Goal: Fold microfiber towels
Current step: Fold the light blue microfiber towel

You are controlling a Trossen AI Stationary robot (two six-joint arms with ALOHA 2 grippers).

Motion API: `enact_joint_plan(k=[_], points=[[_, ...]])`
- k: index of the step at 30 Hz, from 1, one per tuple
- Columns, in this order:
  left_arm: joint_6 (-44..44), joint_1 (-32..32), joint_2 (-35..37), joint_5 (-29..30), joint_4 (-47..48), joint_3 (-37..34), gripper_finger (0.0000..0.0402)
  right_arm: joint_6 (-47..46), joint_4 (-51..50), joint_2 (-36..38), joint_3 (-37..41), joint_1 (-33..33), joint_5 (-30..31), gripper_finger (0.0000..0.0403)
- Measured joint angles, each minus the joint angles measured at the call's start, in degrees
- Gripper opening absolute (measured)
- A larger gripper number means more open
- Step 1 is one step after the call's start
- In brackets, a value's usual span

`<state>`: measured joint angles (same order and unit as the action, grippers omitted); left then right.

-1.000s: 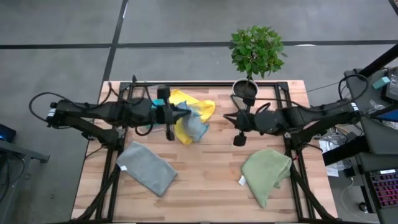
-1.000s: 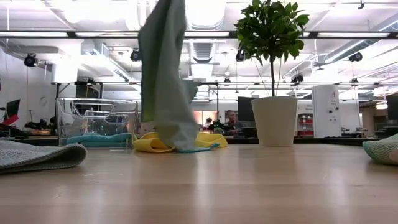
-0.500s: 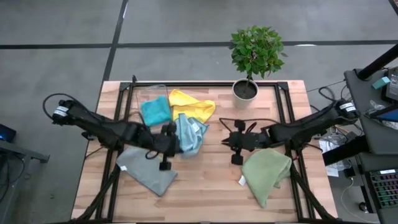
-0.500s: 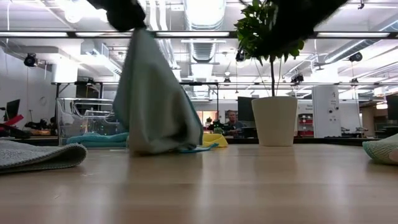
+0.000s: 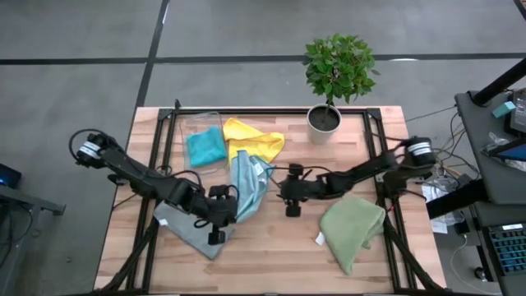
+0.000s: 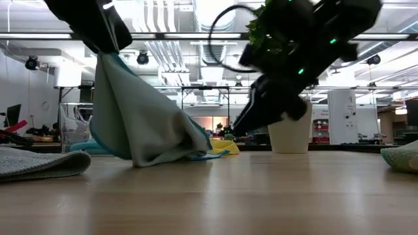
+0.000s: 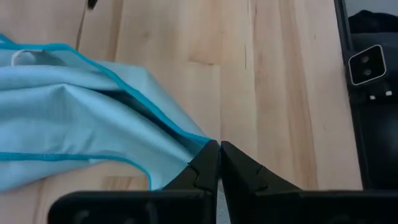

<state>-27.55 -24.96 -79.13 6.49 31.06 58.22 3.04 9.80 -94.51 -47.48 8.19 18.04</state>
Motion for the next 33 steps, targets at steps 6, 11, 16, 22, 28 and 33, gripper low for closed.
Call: enact_joint_plan(k=[6, 11, 16, 22, 28, 33], points=[[-0.31, -0.01, 0.57, -0.04, 0.05, 0.02, 0.0000, 9.47, 0.22, -7.87, -6.59, -3.27, -0.09, 0.0211], [-0.34, -0.01, 0.74, -0.04, 0.02, 0.02, 0.0000, 14.58, 0.00, -12.55, -11.46, -4.87, -0.10, 0.0188], [0.04, -0.01, 0.95, -0.05, 0.03, -0.01, 0.0000, 16.21, -2.12, -13.05, -13.61, -4.88, -0.27, 0.0123], [1.69, 0.10, 1.36, -0.03, 0.01, -0.09, 0.0000, 17.65, -4.02, -12.33, -14.17, -4.86, -0.11, 0.0018], [4.43, 0.51, 2.22, 1.26, 3.19, 1.22, 0.0000, 17.78, -12.89, -5.82, -14.17, -4.28, 3.88, 0.0010], [5.66, 2.21, 3.85, 6.71, 12.17, 5.35, 0.0000, 17.28, -25.53, 5.75, -14.17, -3.13, 6.45, 0.0009]])
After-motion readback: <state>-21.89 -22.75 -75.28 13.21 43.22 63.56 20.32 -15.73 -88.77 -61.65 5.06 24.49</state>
